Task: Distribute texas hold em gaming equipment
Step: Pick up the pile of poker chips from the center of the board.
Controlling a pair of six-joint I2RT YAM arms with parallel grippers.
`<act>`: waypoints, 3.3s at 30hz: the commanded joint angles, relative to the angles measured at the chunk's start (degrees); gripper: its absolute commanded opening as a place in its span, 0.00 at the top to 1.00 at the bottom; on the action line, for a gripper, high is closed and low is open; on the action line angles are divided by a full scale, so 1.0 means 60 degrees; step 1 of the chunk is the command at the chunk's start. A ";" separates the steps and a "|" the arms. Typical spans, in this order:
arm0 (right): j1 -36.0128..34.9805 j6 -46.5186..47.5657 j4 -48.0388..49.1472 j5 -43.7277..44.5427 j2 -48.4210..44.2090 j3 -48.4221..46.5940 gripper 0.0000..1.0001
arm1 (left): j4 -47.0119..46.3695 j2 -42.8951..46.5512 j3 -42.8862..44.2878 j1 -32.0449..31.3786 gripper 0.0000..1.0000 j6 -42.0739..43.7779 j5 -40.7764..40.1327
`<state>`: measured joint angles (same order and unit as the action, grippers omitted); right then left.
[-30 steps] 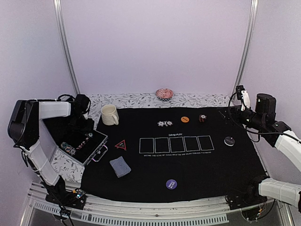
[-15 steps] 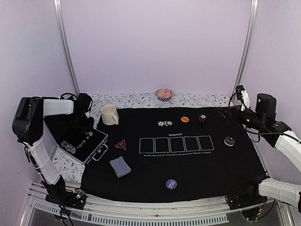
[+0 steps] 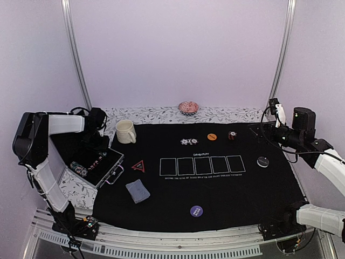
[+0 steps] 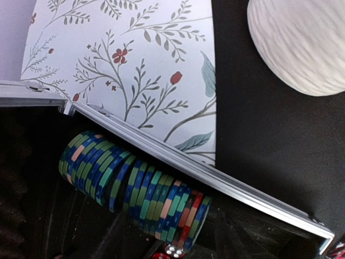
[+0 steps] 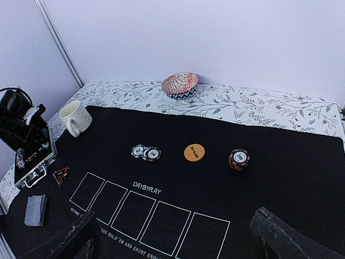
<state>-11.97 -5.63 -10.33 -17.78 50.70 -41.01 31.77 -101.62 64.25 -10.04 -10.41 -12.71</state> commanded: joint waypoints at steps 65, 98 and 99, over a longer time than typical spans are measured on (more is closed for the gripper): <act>0.0016 -0.0060 -0.0124 -0.0243 0.0106 0.0021 0.01 | 0.0740 -0.0789 0.0600 0.0047 0.47 0.1062 0.0658; 0.0013 0.0086 -0.0236 -0.0435 0.0391 -0.0195 0.01 | 0.0989 -0.0393 0.1205 0.0147 0.43 0.1571 -0.0111; 0.0024 0.0095 -0.0252 -0.0435 0.0386 -0.0197 0.01 | 0.1053 -0.0476 0.1240 0.0150 0.44 0.1543 -0.0147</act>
<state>-11.97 -5.52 -11.53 -19.70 52.77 -41.01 37.67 -104.51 70.04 -9.85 -2.15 -12.75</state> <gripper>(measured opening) 0.988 0.566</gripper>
